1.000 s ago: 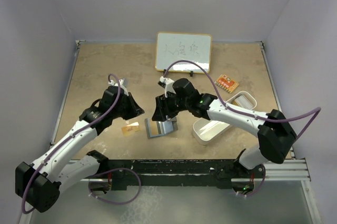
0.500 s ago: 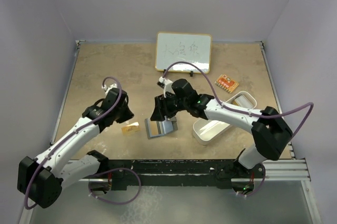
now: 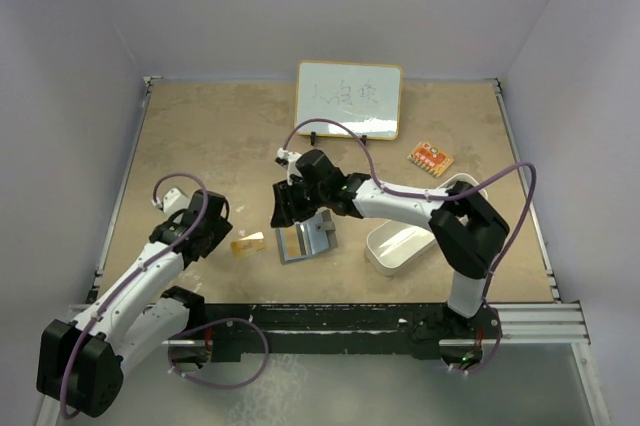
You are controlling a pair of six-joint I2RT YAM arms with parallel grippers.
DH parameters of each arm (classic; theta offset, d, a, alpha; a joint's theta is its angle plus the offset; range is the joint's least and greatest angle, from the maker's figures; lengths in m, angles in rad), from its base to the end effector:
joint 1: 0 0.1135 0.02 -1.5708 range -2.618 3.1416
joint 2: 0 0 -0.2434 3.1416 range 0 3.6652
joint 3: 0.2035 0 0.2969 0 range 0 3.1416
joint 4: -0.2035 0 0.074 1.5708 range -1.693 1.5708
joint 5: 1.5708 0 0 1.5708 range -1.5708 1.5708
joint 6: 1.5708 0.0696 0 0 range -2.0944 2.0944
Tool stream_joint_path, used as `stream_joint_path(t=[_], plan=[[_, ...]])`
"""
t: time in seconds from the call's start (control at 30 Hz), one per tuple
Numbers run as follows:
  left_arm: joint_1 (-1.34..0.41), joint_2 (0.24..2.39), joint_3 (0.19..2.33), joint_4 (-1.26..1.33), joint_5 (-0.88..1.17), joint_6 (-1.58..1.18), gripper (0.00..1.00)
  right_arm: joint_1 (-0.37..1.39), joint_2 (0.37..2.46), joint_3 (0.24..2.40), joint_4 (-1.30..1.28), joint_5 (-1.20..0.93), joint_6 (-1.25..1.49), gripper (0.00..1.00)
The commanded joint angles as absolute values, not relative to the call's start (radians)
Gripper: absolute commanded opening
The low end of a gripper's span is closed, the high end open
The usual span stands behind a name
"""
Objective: Put the credit cards into the card holder
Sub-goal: Move the credit card to the center of the board.
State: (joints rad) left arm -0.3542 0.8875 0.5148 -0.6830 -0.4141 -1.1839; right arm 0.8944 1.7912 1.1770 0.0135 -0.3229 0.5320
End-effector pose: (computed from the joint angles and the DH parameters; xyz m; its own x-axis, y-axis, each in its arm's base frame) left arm 0.2225 -0.0524 0.1324 -0.4299 -0.7450 -0.5102 -0.7062 0.6295 -0.3241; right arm 0.2713 0.3733 0.1533 -0.7632 -0.1823 -0.6200 -0.5991 0.5593 0.5730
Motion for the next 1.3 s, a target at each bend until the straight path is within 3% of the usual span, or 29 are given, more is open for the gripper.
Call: stream_joint_path(t=[0.0,0.43,0.67,0.9,1.1,1.27], plan=[[-0.349,0.876,0.487,-0.689,-0.483,-1.303,0.51,0.929,1.852,1.268,0.043,-0.309,0.532,0.49],[-0.350,0.823,0.302,-0.556,-0.305,-1.448,0.44,0.963,2.084,1.458,-0.004,-0.343,0.466,0.49],[-0.350,0.874,0.222,-0.400,-0.193,-1.459,0.31,0.964,2.138,1.460,-0.042,-0.304,0.482,0.50],[-0.350,0.933,0.199,-0.254,-0.091,-1.453,0.26,0.960,2.070,1.335,0.003,-0.300,0.550,0.48],[-0.350,1.007,0.217,-0.107,-0.035,-1.408,0.25,0.945,2.006,1.320,-0.037,-0.265,0.486,0.47],[-0.349,0.996,0.355,-0.355,-0.159,-1.328,0.34,0.945,1.942,1.313,-0.097,-0.252,0.427,0.47]])
